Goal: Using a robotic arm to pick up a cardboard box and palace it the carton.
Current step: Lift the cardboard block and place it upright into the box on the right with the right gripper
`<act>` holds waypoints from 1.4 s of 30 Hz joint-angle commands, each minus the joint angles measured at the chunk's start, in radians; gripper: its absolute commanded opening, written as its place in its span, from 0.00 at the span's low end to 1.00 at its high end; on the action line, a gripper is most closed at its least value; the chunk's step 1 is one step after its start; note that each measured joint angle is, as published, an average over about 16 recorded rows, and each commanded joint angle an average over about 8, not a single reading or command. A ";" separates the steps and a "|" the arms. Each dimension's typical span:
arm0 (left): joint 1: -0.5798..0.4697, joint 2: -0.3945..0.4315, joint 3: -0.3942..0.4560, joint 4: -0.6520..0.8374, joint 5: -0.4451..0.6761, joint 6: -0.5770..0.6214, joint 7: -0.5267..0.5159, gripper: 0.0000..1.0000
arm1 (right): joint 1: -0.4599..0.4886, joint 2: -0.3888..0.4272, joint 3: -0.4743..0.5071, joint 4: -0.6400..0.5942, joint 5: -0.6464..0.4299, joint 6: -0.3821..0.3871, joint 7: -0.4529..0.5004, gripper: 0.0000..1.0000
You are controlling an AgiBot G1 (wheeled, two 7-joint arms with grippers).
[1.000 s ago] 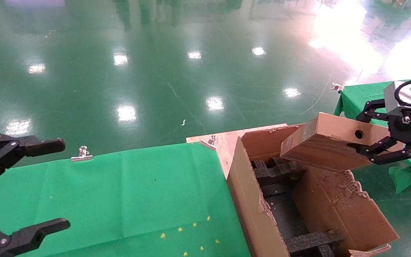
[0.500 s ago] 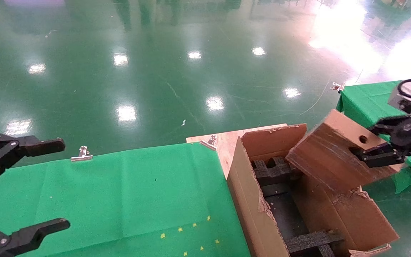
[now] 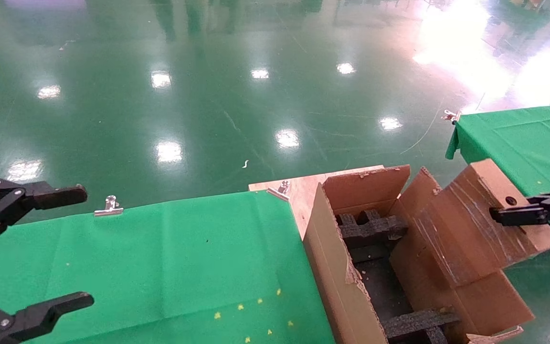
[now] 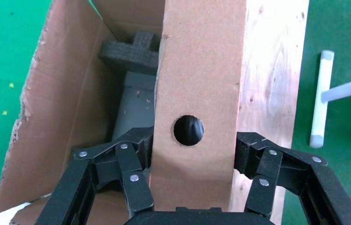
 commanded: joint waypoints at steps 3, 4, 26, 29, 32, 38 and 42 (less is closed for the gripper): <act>0.000 0.000 0.000 0.000 0.000 0.000 0.000 1.00 | -0.004 0.010 -0.004 0.007 0.000 0.011 0.023 0.00; 0.000 0.000 0.000 0.000 0.000 0.000 0.000 1.00 | -0.004 0.009 -0.004 0.007 0.000 0.010 0.020 0.00; 0.000 0.000 0.001 0.001 0.000 0.000 0.000 1.00 | -0.175 0.012 -0.076 0.147 0.035 0.256 0.182 0.00; 0.000 0.000 0.001 0.001 0.000 0.000 0.000 1.00 | -0.209 0.007 -0.088 0.165 0.042 0.309 0.191 0.00; 0.000 0.000 0.001 0.001 0.000 0.000 0.000 1.00 | -0.242 0.001 -0.099 0.178 0.052 0.360 0.198 0.00; 0.000 0.000 0.001 0.001 -0.001 0.000 0.001 1.00 | -0.310 -0.024 -0.119 0.192 0.073 0.456 0.208 0.00; 0.000 0.000 0.001 0.001 -0.001 0.000 0.001 1.00 | -0.356 -0.047 -0.132 0.192 0.088 0.514 0.215 0.00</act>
